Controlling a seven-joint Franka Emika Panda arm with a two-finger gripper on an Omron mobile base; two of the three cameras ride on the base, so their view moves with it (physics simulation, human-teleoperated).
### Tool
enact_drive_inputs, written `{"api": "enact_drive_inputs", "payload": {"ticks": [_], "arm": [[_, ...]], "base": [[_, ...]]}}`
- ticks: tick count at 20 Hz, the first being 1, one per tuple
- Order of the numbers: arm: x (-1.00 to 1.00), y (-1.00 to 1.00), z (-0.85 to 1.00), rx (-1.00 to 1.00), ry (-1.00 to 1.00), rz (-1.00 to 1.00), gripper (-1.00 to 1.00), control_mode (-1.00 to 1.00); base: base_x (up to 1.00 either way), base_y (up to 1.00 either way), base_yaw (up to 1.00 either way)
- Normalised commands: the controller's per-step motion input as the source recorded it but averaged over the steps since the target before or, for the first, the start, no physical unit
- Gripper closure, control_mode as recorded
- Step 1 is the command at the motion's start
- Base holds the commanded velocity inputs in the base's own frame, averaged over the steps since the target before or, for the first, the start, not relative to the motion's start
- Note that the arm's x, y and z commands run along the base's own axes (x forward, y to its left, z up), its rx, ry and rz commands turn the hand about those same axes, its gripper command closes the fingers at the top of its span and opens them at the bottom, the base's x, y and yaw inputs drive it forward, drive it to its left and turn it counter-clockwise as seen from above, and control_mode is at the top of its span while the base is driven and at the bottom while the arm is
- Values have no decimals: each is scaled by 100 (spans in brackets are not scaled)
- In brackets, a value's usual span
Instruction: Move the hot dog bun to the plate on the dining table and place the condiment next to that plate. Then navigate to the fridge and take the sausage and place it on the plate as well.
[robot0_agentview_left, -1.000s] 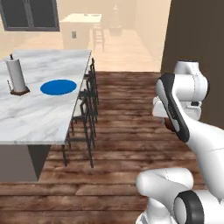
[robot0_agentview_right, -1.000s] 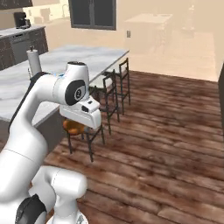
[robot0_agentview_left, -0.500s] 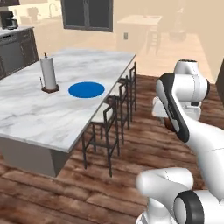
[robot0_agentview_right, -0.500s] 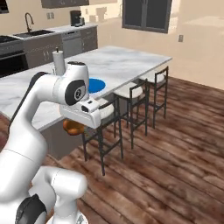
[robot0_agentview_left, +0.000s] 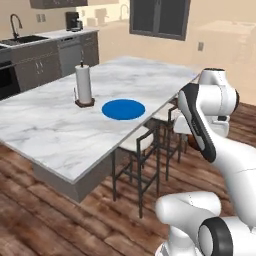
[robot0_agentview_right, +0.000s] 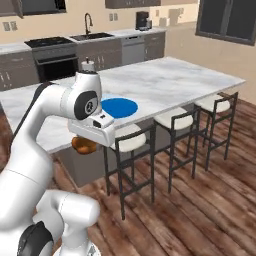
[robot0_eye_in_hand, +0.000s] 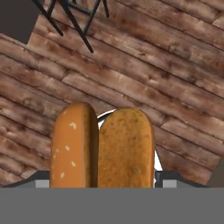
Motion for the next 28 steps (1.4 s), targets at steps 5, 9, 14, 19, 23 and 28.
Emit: {"api": "enact_drive_inputs", "payload": {"ticks": [5, 9, 14, 19, 23, 28], "arm": [[0, 0, 0, 0, 0, 0, 100, 100], [0, 0, 0, 0, 0, 0, 100, 100], [0, 0, 0, 0, 0, 0, 100, 100], [0, 0, 0, 0, 0, 0, 100, 100], [0, 0, 0, 0, 0, 0, 100, 100], [0, 0, 0, 0, 0, 0, 100, 100]], "base": [[24, -79, 49], [19, -74, 52], [12, -71, 54], [5, -74, 54], [2, -77, 49], [0, -78, 36]]}}
